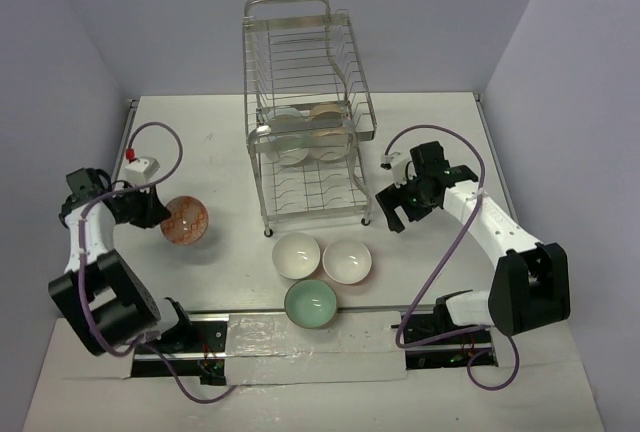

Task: Load the bowls into the dish rack
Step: Pick up the bowl from the center of the board, then insert the bowl into the dish rack.

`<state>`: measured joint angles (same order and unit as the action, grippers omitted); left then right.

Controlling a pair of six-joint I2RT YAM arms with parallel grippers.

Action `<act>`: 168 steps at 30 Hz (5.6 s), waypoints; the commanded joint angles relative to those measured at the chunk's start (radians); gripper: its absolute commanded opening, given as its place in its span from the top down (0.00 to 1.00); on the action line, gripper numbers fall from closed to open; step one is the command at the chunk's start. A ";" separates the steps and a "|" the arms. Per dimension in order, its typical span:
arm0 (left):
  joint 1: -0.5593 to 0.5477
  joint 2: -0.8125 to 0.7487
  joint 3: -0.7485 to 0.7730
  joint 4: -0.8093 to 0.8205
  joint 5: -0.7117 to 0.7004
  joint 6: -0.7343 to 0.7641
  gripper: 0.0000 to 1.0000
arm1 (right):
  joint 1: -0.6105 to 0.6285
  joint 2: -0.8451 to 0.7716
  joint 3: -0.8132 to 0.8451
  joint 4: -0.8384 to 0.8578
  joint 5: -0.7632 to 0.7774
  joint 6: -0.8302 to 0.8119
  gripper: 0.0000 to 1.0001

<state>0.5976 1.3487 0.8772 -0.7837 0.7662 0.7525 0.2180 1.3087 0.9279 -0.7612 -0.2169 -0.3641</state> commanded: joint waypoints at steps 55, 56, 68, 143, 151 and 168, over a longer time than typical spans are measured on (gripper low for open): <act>-0.987 -0.165 -0.498 1.744 -0.980 -0.673 1.00 | -0.005 0.169 -0.003 0.033 0.102 0.010 0.00; -0.989 -0.158 -0.501 1.758 -0.976 -0.683 1.00 | -0.003 0.173 -0.004 0.034 0.105 0.008 0.00; -1.055 -0.060 -0.587 1.991 -0.999 -0.680 1.00 | -0.006 0.210 0.000 0.030 0.113 0.013 0.00; -1.211 0.371 -0.368 2.307 -1.125 -0.398 1.00 | -0.019 0.308 0.002 0.031 0.195 0.013 0.00; -1.226 0.440 -0.350 2.399 -1.116 -0.292 1.00 | -0.020 0.311 0.000 0.031 0.198 0.013 0.00; -1.259 0.437 -0.411 2.468 -1.056 -0.240 1.00 | -0.022 0.327 0.000 0.034 0.215 0.013 0.00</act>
<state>-0.6350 1.7847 0.5003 1.3849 -0.3473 0.4244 0.2035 1.6272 0.9279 -0.7498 -0.0151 -0.3565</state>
